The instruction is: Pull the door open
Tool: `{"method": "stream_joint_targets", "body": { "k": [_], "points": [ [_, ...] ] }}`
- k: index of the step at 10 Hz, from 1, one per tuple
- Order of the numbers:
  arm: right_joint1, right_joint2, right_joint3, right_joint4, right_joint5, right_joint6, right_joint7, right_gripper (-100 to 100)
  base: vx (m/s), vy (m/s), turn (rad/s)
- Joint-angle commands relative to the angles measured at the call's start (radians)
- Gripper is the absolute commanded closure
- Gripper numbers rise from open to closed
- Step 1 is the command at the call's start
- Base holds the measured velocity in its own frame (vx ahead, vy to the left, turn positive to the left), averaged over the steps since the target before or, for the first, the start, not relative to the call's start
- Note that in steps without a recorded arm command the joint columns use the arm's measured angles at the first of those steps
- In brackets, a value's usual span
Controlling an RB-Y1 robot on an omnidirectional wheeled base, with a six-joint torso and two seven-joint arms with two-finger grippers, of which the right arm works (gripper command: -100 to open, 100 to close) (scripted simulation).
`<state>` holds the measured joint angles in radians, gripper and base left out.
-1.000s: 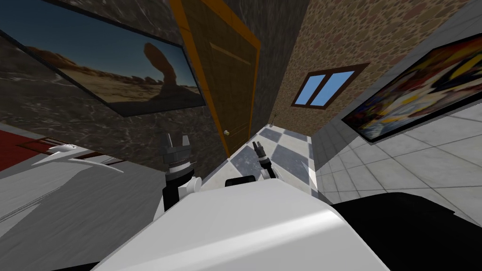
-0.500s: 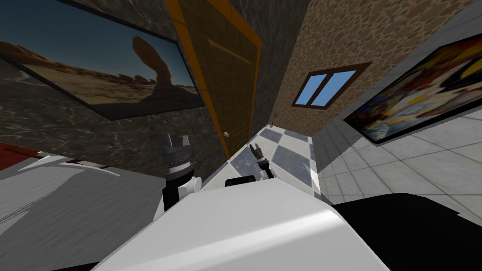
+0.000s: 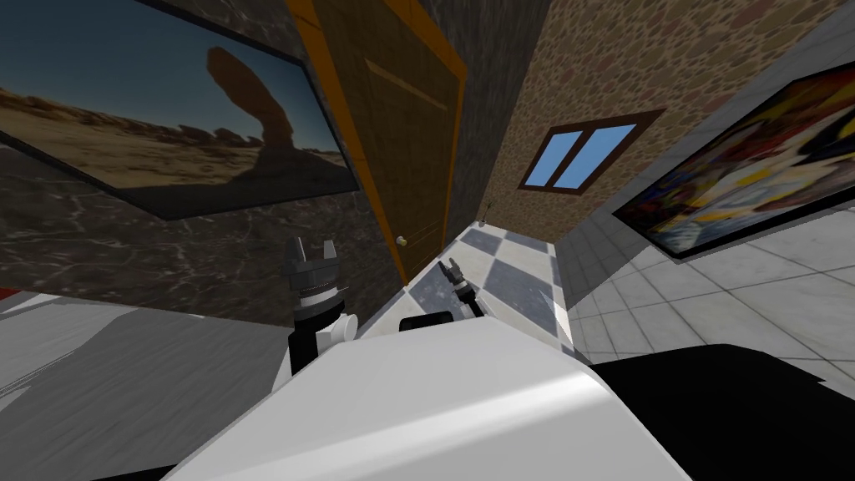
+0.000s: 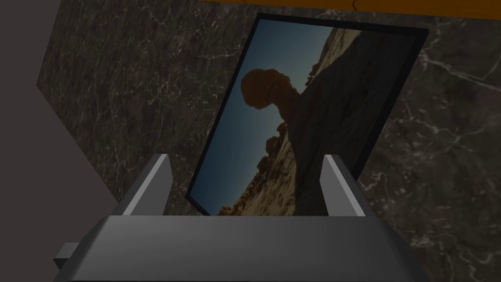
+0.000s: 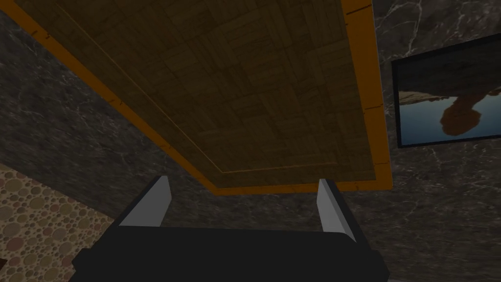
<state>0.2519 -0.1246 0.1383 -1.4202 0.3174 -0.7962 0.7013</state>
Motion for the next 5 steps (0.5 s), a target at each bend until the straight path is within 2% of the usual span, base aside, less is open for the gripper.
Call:
{"method": "stream_joint_targets", "body": {
  "k": [1, 5],
  "points": [
    [-0.011, 0.002, 0.008, 0.031, 0.019, -0.005, 0.026, -100, 0.079, 0.016, -0.011],
    [-0.037, -0.003, 0.024, 0.112, 0.064, -0.022, 0.084, -100, 0.088, 0.024, -0.008]
  ]
}}
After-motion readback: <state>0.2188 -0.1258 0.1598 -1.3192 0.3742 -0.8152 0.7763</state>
